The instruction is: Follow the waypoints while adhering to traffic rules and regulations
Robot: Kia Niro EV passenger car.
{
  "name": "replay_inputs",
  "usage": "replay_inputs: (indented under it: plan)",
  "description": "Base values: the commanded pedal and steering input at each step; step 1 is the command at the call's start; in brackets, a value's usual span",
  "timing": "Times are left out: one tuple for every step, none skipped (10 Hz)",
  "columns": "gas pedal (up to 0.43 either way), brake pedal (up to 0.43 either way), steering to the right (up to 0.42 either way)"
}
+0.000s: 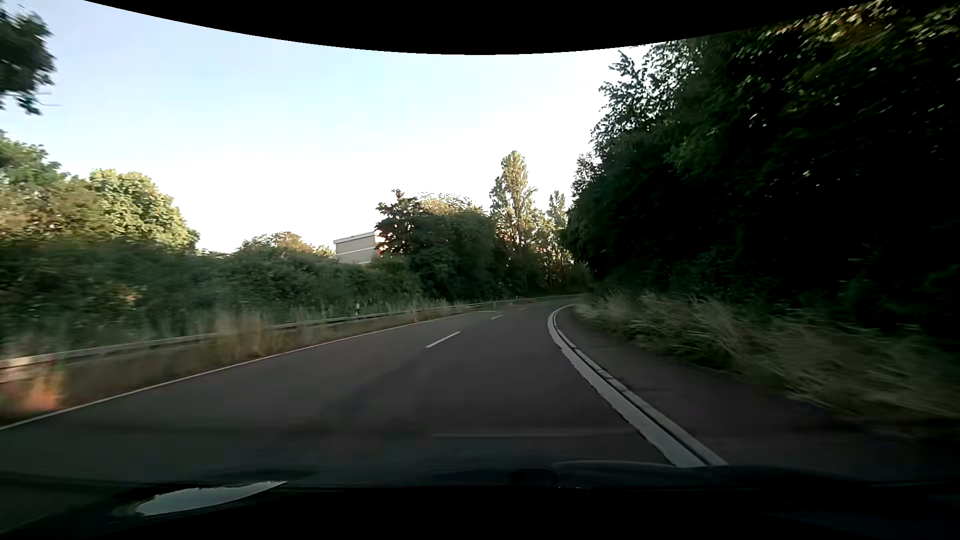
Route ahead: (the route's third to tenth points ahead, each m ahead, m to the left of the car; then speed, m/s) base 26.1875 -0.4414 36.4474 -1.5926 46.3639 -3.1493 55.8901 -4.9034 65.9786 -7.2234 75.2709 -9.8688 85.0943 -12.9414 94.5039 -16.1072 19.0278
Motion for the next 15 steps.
replay_inputs:
  plan:
    - [0.15, 0.0, 0.02]
    - [0.15, 0.0, 0.02]
    - [0.15, 0.0, 0.021]
    - [0.15, 0.0, 0.021]
    - [0.15, 0.0, 0.021]
    - [0.15, 0.0, 0.021]
    - [0.15, 0.0, 0.021]
    - [0.15, 0.0, 0.021]
    - [0.15, 0.0, 0.021]
    - [0.15, 0.0, 0.021]
    - [0.15, 0.0, 0.022]
    - [0.15, 0.0, 0.022]
    - [0.15, 0.0, 0.023]
    - [0.15, 0.0, 0.023]
    - [0.15, 0.0, 0.023]
